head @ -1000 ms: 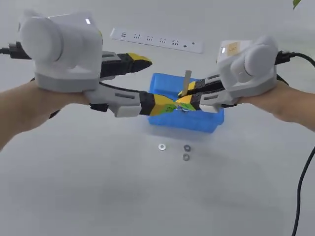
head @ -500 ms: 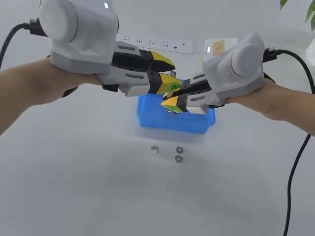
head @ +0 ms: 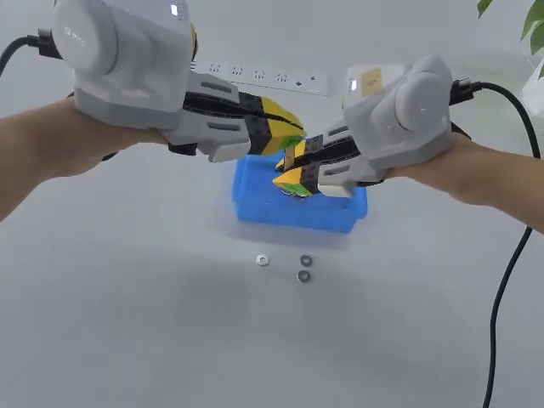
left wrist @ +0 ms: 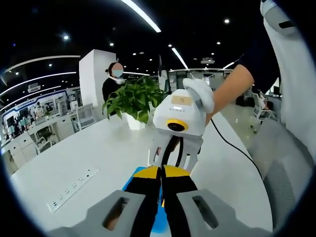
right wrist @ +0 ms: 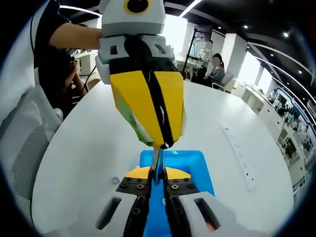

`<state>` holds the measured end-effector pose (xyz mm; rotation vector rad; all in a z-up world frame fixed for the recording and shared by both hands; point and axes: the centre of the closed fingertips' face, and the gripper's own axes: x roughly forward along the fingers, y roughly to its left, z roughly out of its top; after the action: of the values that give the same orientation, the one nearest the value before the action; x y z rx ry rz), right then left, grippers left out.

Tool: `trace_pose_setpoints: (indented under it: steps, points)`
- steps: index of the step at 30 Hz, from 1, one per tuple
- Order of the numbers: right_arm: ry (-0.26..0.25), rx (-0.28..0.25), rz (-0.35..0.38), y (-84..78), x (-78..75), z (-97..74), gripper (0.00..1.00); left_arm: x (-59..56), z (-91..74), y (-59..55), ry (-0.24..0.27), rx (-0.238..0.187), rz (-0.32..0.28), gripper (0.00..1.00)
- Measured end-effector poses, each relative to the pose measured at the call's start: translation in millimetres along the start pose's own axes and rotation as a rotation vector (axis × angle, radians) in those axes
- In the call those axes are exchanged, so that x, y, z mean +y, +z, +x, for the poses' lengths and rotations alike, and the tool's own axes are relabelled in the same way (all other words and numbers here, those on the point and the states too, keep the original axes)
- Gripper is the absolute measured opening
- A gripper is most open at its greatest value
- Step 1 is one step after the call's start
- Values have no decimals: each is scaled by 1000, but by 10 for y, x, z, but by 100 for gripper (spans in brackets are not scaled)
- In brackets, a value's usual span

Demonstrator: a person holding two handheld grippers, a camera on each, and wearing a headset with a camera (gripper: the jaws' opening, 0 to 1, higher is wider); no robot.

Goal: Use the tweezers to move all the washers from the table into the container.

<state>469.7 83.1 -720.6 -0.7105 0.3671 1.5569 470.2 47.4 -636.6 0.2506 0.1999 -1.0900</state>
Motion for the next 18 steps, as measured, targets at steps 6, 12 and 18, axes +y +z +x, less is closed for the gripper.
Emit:
trace_pose_setpoints:
  steps: [6, 12, 18]
  points:
    - [-20, 6, 9, -4, -22, 18, 13, 35, 24, 5, 0, 13, 20, 4]
    - [-42, -7, 18, 76, -21, -91, 37, 0, -15, 136, 12, 3, 40, 4]
    - [-127, -28, 64, 59, -88, -285, 47, 4, -76, 188, 21, 3, 59, 4]
